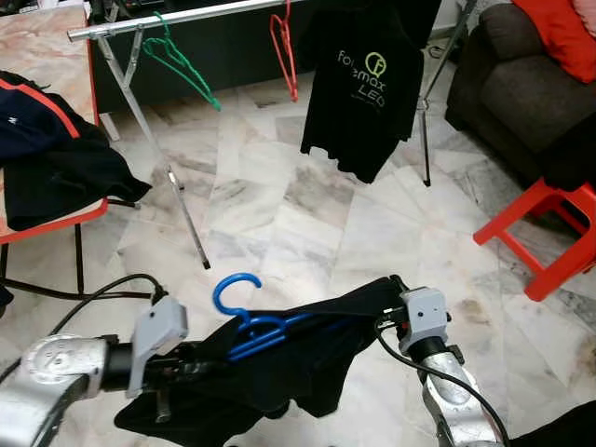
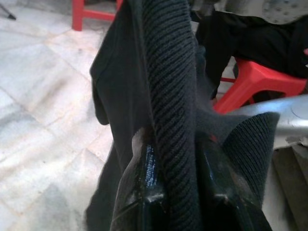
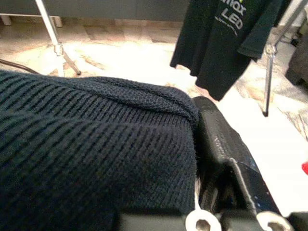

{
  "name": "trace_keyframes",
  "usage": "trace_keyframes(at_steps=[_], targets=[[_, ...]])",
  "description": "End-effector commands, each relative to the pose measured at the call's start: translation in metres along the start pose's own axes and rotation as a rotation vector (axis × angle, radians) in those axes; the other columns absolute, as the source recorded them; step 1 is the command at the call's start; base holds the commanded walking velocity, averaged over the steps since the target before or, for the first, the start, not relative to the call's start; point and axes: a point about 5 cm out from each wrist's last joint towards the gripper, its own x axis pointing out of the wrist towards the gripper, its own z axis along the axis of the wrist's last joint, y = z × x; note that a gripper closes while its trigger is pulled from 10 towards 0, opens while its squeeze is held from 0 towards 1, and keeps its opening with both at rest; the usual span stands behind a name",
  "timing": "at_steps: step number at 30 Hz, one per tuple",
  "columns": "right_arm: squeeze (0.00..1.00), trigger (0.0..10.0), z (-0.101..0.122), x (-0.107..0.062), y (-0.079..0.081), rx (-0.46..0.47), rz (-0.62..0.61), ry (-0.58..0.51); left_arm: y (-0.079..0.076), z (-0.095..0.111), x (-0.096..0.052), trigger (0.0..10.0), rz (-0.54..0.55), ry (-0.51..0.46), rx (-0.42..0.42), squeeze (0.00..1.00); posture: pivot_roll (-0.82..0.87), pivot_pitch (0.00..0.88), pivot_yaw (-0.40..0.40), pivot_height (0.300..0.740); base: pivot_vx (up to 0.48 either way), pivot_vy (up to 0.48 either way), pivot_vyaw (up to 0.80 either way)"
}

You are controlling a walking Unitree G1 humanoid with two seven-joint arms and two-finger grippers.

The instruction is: Hang hanger

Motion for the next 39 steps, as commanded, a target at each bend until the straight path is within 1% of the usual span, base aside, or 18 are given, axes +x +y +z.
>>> trace_keyframes(at_steps=[1,3,4,6,8,12,14,15,16,17,21,28,30,31,33,34,35,39], targets=[[0.00,0.0,-0.010,-0.012,-0.044,0.021,-0.180,0.060,0.001,-0.007,-0.023,10.0,0.005,0.052,-0.006,0.00,0.01,0.252,-0.065,0.740,0.000,0.000,0.00],[0.00,0.0,-0.011,-0.013,-0.043,0.022,-0.173,0.061,0.004,-0.002,-0.025,10.0,0.030,0.007,-0.011,0.00,0.01,0.251,-0.067,0.740,0.000,0.000,0.00],[0.00,0.0,-0.012,-0.013,-0.043,0.023,-0.171,0.065,0.003,0.005,-0.029,10.0,0.007,-0.063,-0.015,0.00,0.01,0.250,-0.069,0.740,0.000,0.000,0.00],[0.00,0.0,-0.013,-0.014,-0.043,0.024,-0.172,0.071,0.002,0.008,-0.032,10.0,-0.018,-0.075,0.005,0.00,0.01,0.250,-0.072,0.740,0.000,0.000,0.00],[0.00,0.0,-0.015,-0.016,-0.044,0.019,-0.169,0.078,-0.007,0.004,-0.031,10.0,-0.111,0.068,0.065,0.00,0.01,0.250,-0.074,0.740,0.000,0.000,0.00],[0.00,0.0,-0.015,-0.016,-0.045,0.017,-0.169,0.079,-0.010,0.007,-0.027,10.0,-0.139,0.096,0.086,0.00,0.01,0.248,-0.073,0.740,0.000,0.000,0.00],[0.00,0.0,-0.012,-0.015,-0.048,0.011,-0.170,0.071,-0.011,0.004,-0.024,10.0,-0.180,0.243,0.178,0.00,0.00,0.248,-0.075,0.740,0.000,0.000,0.00],[0.00,0.0,-0.012,-0.015,-0.048,0.011,-0.170,0.071,-0.011,0.004,-0.024,10.0,-0.180,0.243,0.178,0.00,0.00,0.248,-0.075,0.740,0.000,0.000,0.00],[0.00,0.0,-0.010,-0.013,-0.051,0.010,-0.174,0.064,-0.009,-0.001,-0.027,10.0,-0.184,0.334,0.223,0.00,0.00,0.250,-0.075,0.740,0.000,0.000,0.00],[0.00,0.0,-0.009,-0.013,-0.053,0.008,-0.176,0.063,-0.009,-0.001,-0.029,10.0,-0.209,0.344,0.241,0.00,0.01,0.245,-0.073,0.740,0.000,0.000,0.00],[0.00,0.0,-0.009,-0.013,-0.057,-0.009,-0.171,0.066,-0.008,0.015,-0.030,10.0,-0.217,0.186,0.188,0.00,0.00,0.244,-0.071,0.740,0.000,0.000,0.00],[0.00,0.0,-0.017,-0.019,-0.056,-0.010,-0.166,0.094,-0.016,0.015,-0.035,10.0,-0.334,0.270,0.234,0.00,0.01,0.245,-0.068,0.740,0.000,0.000,0.00],[0.00,0.0,-0.019,-0.020,-0.055,-0.011,-0.162,0.098,-0.017,0.007,-0.035,10.0,-0.363,0.415,0.300,0.00,0.01,0.246,-0.068,0.740,0.000,0.000,0.00],[0.00,0.0,-0.018,-0.019,-0.055,-0.010,-0.161,0.097,-0.016,-0.003,-0.039,10.0,-0.381,0.569,0.366,0.00,0.01,0.246,-0.069,0.740,0.000,0.000,0.00],[0.00,0.0,-0.017,-0.018,-0.055,-0.009,-0.162,0.094,-0.012,-0.011,-0.041,10.0,-0.373,0.668,0.422,0.00,0.01,0.247,-0.068,0.740,0.000,0.000,0.00],[0.00,0.0,-0.017,-0.018,-0.055,-0.009,-0.162,0.094,-0.012,-0.011,-0.041,10.0,-0.373,0.668,0.422,0.00,0.01,0.247,-0.068,0.740,0.000,0.000,0.00],[0.00,0.0,-0.016,-0.017,-0.055,-0.010,-0.160,0.092,-0.007,-0.012,-0.039,10.0,-0.343,0.688,0.461,0.00,0.01,0.247,-0.068,0.740,0.000,0.000,0.00],[0.00,0.0,-0.014,-0.014,-0.056,-0.010,-0.158,0.084,0.001,-0.009,-0.026,10.0,-0.261,0.652,0.522,0.00,0.01,0.248,-0.069,0.740,0.000,0.000,0.00]])
